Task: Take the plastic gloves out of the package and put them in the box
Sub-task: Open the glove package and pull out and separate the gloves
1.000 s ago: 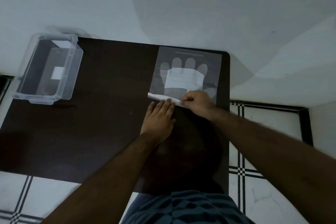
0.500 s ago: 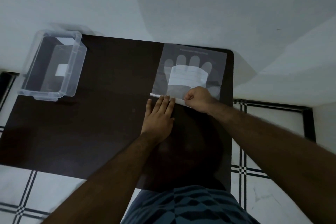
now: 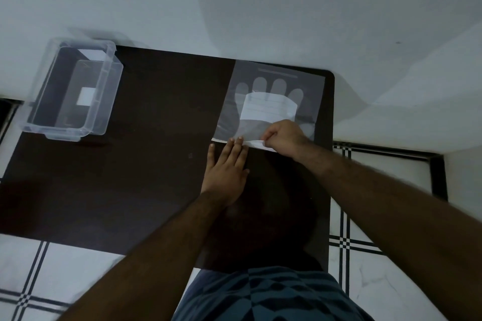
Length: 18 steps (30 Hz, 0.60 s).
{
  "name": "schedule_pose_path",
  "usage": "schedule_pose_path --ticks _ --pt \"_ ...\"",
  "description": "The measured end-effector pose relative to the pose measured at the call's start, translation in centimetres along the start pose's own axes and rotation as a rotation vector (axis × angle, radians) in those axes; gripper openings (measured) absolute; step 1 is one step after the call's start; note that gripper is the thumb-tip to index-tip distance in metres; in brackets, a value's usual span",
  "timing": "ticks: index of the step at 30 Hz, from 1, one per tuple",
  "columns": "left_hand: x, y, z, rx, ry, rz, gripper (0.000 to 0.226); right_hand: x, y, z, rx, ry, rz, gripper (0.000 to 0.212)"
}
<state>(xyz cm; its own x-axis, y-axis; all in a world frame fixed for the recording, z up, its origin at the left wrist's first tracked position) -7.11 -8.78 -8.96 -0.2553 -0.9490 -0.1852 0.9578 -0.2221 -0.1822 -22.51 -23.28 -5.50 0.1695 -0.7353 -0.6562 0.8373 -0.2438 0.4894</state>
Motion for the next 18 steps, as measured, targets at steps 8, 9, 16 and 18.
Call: schedule_pose_path --ticks 8,9,16,18 --pt "0.9 -0.5 1.9 -0.079 -0.159 0.007 0.063 -0.4 0.5 -0.4 -0.083 -0.007 0.059 0.026" --pt "1.1 -0.6 2.0 -0.075 -0.144 -0.002 0.061 -0.4 0.5 -0.5 -0.093 -0.011 0.065 0.024" --pt "1.4 -0.5 1.9 0.028 -0.048 -0.049 0.057 -0.3 0.1 -0.7 -0.118 0.009 0.065 0.023" --pt "1.3 -0.4 1.8 0.032 -0.024 -0.003 0.061 -0.2 0.1 -0.7 -0.115 0.004 0.059 0.022"
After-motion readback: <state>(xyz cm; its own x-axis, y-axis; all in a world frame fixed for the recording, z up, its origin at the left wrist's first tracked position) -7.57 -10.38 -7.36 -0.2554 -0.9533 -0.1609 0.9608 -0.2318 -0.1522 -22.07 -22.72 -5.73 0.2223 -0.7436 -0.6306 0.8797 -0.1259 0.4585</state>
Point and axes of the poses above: each hand's wrist, its own x-axis towards the middle knuckle, its own z-axis out of the back of the hand, y = z × x, the point moved 4 cm from there along x, towards the middle knuckle, and after that the axes turned 11 degrees about -z, right-handed, at the moved point
